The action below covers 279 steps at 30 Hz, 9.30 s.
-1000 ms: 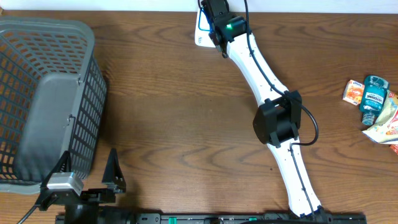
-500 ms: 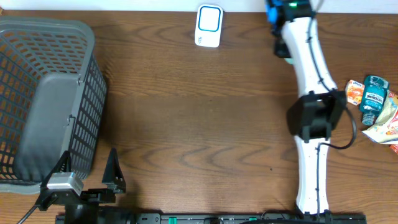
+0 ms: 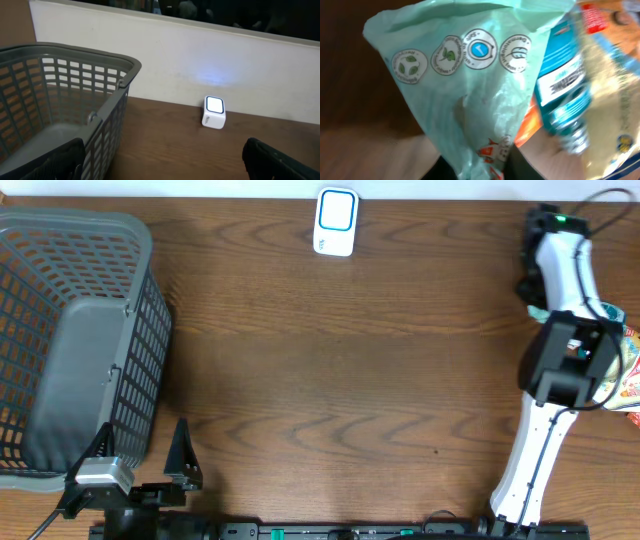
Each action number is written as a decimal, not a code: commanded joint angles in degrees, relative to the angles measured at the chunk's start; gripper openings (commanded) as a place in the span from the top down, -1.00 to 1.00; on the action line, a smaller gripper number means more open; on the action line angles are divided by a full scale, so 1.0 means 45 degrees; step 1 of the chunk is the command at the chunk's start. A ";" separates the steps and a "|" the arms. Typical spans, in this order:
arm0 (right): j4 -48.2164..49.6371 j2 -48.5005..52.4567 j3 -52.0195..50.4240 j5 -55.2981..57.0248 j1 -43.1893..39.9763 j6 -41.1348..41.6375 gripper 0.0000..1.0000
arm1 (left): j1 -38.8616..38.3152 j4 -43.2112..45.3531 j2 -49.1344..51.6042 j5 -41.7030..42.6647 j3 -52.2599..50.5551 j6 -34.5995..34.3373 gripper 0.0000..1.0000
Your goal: Scan the item barcode
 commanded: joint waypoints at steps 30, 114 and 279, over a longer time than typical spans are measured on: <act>-0.1613 -1.3770 0.1540 -0.4192 0.3939 -0.1088 -0.99 | -0.0053 0.1399 -0.0024 -0.0937 0.0000 0.0209 -0.96; 1.4897 -3.1916 -2.4319 -0.4658 0.2584 -0.0597 -0.99 | -0.0053 -0.5615 -0.0015 -0.0933 -0.0019 0.0204 -0.96; 1.5829 -3.1901 -2.8569 -0.5799 0.2623 -0.7902 -0.99 | 0.1073 0.7572 -0.0005 0.1545 -0.9330 -0.0515 -0.96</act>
